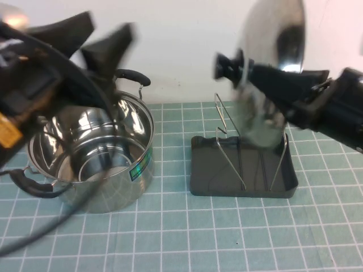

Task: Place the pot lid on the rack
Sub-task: Place the pot lid on the pot rack

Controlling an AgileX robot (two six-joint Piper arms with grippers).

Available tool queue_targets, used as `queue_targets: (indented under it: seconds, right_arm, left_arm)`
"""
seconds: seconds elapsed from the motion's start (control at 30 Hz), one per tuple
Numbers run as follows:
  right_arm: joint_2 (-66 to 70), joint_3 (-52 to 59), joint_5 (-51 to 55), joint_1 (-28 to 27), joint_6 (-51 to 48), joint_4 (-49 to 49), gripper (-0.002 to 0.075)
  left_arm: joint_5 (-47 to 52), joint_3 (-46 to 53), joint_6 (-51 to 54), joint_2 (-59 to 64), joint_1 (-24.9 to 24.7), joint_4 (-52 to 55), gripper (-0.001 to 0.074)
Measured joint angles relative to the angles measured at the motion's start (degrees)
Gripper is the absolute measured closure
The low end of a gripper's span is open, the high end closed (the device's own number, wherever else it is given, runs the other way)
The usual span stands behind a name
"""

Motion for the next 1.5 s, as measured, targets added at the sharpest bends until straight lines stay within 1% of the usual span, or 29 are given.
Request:
queue_targets:
  seconds: [0.03,0.07,0.1,0.17,0.2,0.27,0.37,0.47,0.6,0.77,0.87,1.03,1.2,1.33,1.5]
  right_arm:
    - [0.3,-1.0,4.8,0.0,-1.1,-2.4,0.0659]
    - [0.7,-2.4,8.9,0.0,-2.1,-4.7,0.0659]
    - [1.2,-3.8,12.2,0.0,-2.8,-6.9,0.0659]
    - [2.6,-6.3,15.5,0.0,-3.0,-10.3,0.0659]
    - [3.7,-7.4,16.2,-0.1,-3.0,-11.7,0.0659]
    - [5.9,-8.6,15.3,-0.1,-2.2,-13.2,0.0659]
    - [10.0,-9.5,11.0,-0.1,-2.5,-14.9,0.0653]
    - [12.6,-10.0,8.5,-0.1,-2.8,-16.2,0.0631]
    - [14.6,-10.3,7.0,-0.1,-2.9,-18.4,0.0603]
    - [14.9,-10.6,6.9,-0.1,-3.2,-19.3,0.0603]
    - [14.6,-11.0,7.6,-0.1,-4.3,-19.4,0.0608]
    - [13.4,-14.2,9.5,-0.2,-4.6,-19.4,0.0668]
    - [13.1,-17.8,8.3,-0.2,-0.1,-19.4,0.0674]
    - [13.1,-17.9,5.2,-0.2,4.6,-19.4,0.0674]
    - [15.2,-17.9,3.9,0.0,7.5,-18.6,0.0674]
  left_arm:
    - [2.1,0.0,-0.1,-1.0,0.1,-0.3,0.0351]
    - [6.1,0.0,-0.1,-2.1,0.3,-0.4,0.0489]
    - [9.3,0.0,-0.1,-2.8,0.3,-0.2,0.0571]
    - [14.4,0.0,-0.8,-3.7,0.3,0.9,0.0658]
    - [16.7,0.0,-1.6,-4.1,0.3,1.5,0.0685]
    - [20.3,0.0,-3.7,-4.4,0.3,2.6,0.0711]
    - [22.9,0.0,-6.2,-4.4,0.3,3.8,0.0727]
    - [24.0,0.0,-7.1,-4.4,0.3,4.1,0.0732]
    - [24.3,0.0,-7.8,-4.4,0.3,4.4,0.0733]
    - [25.6,0.0,-8.3,-4.4,0.3,4.4,0.0733]
    - [25.8,0.2,-8.4,-4.4,0.3,4.4,0.0733]
    - [25.8,2.7,-8.7,-4.4,0.3,4.4,0.0733]
    - [25.2,5.1,-8.8,-4.4,0.3,4.4,0.0734]
    - [24.1,5.8,-9.9,-4.4,0.3,4.4,0.0733]
    - [21.2,5.8,-10.5,-4.4,0.3,4.5,0.0734]
